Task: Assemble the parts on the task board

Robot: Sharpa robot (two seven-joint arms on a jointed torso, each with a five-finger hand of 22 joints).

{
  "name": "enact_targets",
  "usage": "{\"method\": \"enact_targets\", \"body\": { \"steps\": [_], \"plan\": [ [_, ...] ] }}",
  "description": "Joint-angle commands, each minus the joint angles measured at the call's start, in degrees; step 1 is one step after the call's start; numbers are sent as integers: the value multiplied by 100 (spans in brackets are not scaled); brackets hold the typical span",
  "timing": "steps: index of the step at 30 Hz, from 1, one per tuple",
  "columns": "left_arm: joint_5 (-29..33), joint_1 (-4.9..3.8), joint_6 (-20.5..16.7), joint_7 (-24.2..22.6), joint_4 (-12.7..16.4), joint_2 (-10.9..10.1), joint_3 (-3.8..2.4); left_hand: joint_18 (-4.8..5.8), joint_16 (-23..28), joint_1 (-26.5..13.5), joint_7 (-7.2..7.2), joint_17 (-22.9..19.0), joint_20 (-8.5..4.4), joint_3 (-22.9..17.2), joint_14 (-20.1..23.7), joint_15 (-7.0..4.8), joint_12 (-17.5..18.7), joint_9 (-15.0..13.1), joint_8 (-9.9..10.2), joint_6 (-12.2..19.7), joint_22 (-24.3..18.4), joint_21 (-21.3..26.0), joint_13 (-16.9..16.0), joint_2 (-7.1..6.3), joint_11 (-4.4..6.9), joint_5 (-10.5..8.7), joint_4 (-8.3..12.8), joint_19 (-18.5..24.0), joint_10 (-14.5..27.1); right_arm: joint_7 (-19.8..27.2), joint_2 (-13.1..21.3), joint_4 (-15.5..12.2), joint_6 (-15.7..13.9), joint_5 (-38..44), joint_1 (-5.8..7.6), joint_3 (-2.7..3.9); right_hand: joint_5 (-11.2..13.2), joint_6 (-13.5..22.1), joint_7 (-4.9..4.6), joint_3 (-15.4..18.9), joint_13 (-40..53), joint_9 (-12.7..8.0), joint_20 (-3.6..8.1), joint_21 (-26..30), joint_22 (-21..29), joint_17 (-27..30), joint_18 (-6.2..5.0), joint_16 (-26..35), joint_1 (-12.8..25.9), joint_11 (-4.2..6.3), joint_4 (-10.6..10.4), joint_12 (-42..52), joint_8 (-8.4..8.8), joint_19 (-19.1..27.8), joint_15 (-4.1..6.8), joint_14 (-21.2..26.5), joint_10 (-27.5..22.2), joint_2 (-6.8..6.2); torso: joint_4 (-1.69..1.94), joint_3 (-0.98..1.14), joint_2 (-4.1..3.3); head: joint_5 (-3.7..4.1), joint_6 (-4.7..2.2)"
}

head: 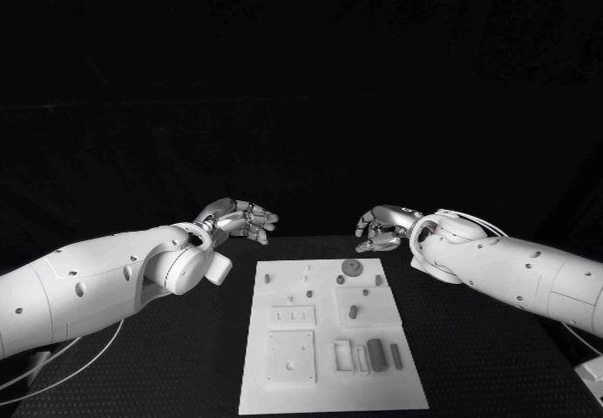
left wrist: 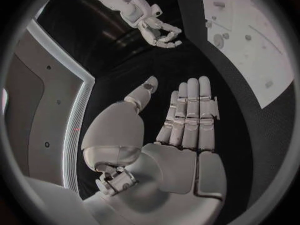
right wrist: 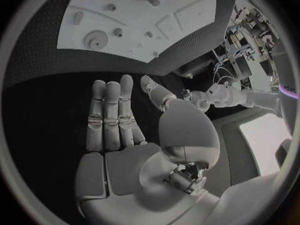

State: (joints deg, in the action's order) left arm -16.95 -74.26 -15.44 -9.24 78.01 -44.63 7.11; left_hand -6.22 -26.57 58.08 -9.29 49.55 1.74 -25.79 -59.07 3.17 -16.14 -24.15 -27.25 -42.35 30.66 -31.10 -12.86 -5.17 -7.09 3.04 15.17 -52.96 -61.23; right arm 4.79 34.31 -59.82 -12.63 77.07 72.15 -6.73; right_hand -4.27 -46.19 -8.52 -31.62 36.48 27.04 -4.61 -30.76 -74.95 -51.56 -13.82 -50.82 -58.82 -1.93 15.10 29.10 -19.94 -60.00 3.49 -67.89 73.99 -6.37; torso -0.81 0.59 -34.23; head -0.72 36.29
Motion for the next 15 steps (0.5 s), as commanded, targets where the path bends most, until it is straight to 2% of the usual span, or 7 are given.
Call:
{"method": "enact_targets", "body": {
  "steps": [1, 3, 7, 8, 11, 15],
  "plan": [
    [-180, -5, 52, -73, 129, -22, -2, -54, -14, -32, -12, 18, -56, 2, -20, -3, 33, -15, 44, 48, 9, 32, -28, -16, 16, -13, -31, 7, -68, -412, -61, -29, -15, 855, -11, -50, -24, -66, 38, 40, 502, 19, 34, -179, -148, -249, -118, -338, -35, 27, -12, 377, 72, -102, 84, -11, -80, -44, 94, 52, -172, 30, 8],
    [-180, -17, 20, -64, 193, -41, -2, -44, -10, -35, -15, 25, -64, 0, -15, -1, 37, -18, 59, 57, 10, 36, -39, -16, 22, -13, -32, 9, -84, -476, -109, -28, 6, 988, -17, -73, -31, -116, 60, 34, 921, 39, 83, -370, -151, -437, -118, -617, -49, 50, -23, 709, 123, -173, 110, -32, -138, -11, 126, 70, -223, 41, 15],
    [-180, -18, 21, -62, 221, -11, -5, 2, 23, -58, -67, 43, -88, -3, 30, 19, 63, -33, 109, 77, 5, 71, -82, -19, 31, -13, -39, 44, -116, -615, -186, -6, 129, 1203, -48, -135, -33, -142, 59, 33, 1368, 58, 139, -610, -153, -619, -118, -906, -36, 56, -31, 1065, 198, -171, 117, 11, -265, -87, 182, 106, -326, 75, 23],
    [-180, -18, 25, -63, 217, -3, -5, 8, 29, -62, -71, 44, -90, -3, 38, 22, 66, -36, 114, 77, 4, 76, -88, -18, 32, -13, -41, 49, -119, -626, -195, 3, 139, 1219, -55, -144, -33, -142, 56, 29, 1410, 60, 139, -632, -153, -633, -118, -932, -33, 55, -37, 1100, 208, -162, 116, 15, -272, -89, 189, 108, -336, 83, 23],
    [-180, -18, 29, -54, 220, 21, -5, 38, 59, -78, -90, 48, -105, -5, 71, 39, 89, -53, 129, 63, -1, 102, -114, -14, 32, -13, -46, 74, -122, -653, -234, 54, 155, 1271, -108, -179, -30, -140, 46, 15, 1645, 69, 144, -764, -153, -730, -118, -1110, -23, 46, -61, 1309, 264, -129, 108, 28, -315, -115, 252, 132, -422, 138, -7],
    [-179, -18, 27, -46, 234, 18, -5, 54, 72, -88, -96, 51, -114, -5, 83, 47, 106, -63, 135, 53, -2, 113, -127, -14, 27, -13, -48, 82, -114, -656, -303, 153, 140, 1301, -167, -194, -30, -131, 39, -2, 1914, 80, 163, -942, -149, -841, -118, -1342, -33, 40, -61, 1563, 334, -96, 103, 65, -389, -120, 282, 146, -495, 155, -9]
  ]
}}
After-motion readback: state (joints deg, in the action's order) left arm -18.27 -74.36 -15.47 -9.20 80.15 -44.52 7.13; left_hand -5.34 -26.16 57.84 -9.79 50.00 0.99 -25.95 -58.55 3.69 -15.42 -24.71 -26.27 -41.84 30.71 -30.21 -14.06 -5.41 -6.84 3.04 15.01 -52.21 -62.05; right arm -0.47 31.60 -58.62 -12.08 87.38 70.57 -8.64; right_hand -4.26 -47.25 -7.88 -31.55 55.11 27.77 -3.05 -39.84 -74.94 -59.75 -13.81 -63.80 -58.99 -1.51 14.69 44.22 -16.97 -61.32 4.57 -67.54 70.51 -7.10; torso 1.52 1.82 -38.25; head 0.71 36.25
